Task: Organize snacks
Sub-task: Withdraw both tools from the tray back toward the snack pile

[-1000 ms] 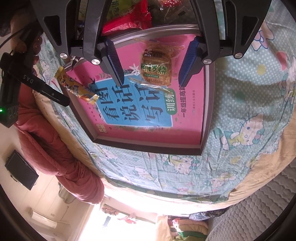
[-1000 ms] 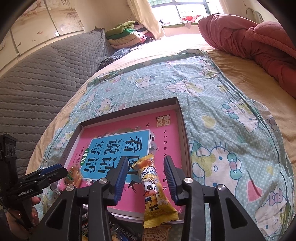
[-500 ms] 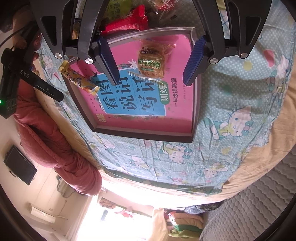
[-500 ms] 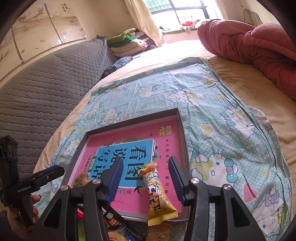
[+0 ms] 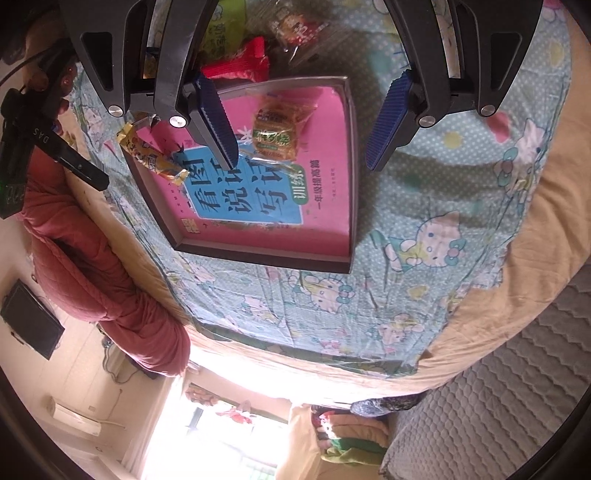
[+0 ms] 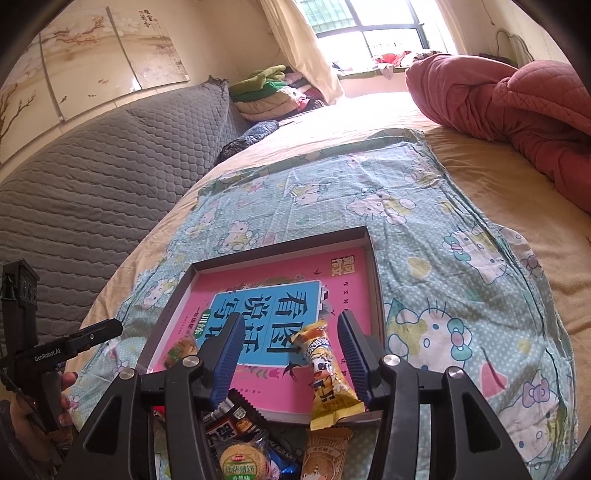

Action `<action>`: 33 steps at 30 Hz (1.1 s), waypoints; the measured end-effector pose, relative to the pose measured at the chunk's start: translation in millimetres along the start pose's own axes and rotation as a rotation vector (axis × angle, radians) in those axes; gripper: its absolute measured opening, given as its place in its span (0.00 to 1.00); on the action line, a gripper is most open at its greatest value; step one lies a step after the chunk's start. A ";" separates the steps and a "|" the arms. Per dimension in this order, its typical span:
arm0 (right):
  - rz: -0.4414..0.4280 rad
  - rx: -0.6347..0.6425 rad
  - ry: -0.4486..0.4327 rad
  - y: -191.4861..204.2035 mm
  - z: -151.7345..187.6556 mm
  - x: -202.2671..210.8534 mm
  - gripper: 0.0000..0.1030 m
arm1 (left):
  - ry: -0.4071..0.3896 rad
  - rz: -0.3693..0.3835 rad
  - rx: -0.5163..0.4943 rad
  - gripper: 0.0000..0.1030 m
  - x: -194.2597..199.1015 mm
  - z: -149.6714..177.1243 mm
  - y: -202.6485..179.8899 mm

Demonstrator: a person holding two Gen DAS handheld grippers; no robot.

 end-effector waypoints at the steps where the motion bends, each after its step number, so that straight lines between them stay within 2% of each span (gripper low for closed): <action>1: -0.002 0.002 0.000 1.9 0.7 1.2 0.51 | 0.003 -0.002 0.005 0.71 1.5 1.3 1.8; 16: -0.007 0.086 0.013 36.6 20.3 21.6 0.55 | 0.019 -0.028 0.019 0.72 27.1 21.5 10.0; 33: 0.018 0.113 0.066 53.0 49.6 32.5 0.55 | 0.102 -0.035 0.014 0.72 35.3 60.6 15.1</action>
Point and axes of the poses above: each gripper's, at about its wrist camera, not at the fingertips, and x roughly against the way its jaws point, y to its left, z to its underside, the point moved 3 cm from there along -x, roughly the way its jaws point, and after that the axes turned 14 degrees about -z, right-handed, at the moved point
